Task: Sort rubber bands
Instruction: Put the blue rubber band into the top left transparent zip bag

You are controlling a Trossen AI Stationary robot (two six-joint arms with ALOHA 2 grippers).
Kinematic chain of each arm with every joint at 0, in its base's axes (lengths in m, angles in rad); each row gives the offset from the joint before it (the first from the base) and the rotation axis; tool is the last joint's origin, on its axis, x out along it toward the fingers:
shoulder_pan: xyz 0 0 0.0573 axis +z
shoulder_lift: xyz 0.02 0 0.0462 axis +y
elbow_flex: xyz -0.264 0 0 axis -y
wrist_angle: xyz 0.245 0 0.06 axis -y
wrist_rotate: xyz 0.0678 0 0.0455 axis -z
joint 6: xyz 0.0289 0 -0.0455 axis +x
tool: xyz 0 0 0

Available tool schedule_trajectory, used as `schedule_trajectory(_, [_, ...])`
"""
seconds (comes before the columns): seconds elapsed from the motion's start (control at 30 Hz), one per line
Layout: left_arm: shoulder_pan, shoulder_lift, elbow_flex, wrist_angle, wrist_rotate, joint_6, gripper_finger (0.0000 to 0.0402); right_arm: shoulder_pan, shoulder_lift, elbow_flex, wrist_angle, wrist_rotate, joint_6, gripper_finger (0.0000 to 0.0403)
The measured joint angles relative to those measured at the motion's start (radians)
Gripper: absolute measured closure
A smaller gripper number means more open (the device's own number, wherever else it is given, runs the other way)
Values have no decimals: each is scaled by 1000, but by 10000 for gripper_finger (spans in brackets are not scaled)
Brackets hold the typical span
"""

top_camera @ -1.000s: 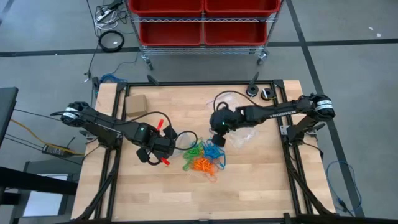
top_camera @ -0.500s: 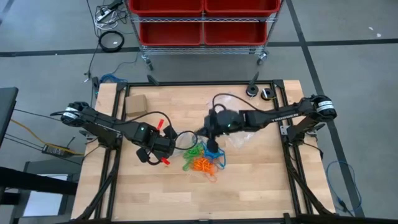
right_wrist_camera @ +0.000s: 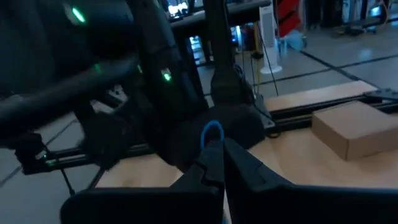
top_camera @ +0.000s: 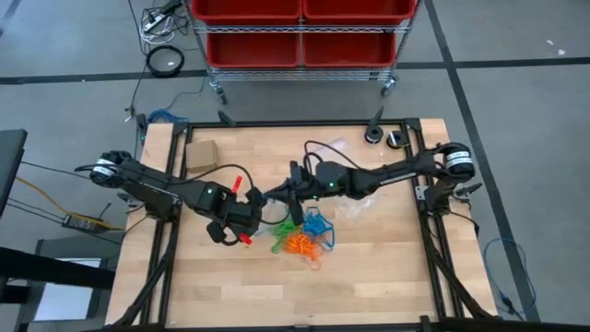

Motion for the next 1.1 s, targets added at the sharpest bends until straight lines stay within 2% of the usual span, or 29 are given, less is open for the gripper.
schedule_trajectory(0.23, [-2, -2, 34, -19, 1, -13, 401, 0, 46, 49, 56, 51, -45, 403])
schedule_trajectory(0.4, [-1, -1, 37, -18, -23, -8, 401, 3, 10, 48, 42, 151, -128, 403])
schedule_trajectory(0.6, [-1, -2, 37, -25, -59, -12, 401, 3, -40, 48, -38, 207, -159, 403])
schedule_trajectory(1.1, [1, -75, 40, 92, -125, -10, 401, 25, -51, 49, -62, 228, -116, 403])
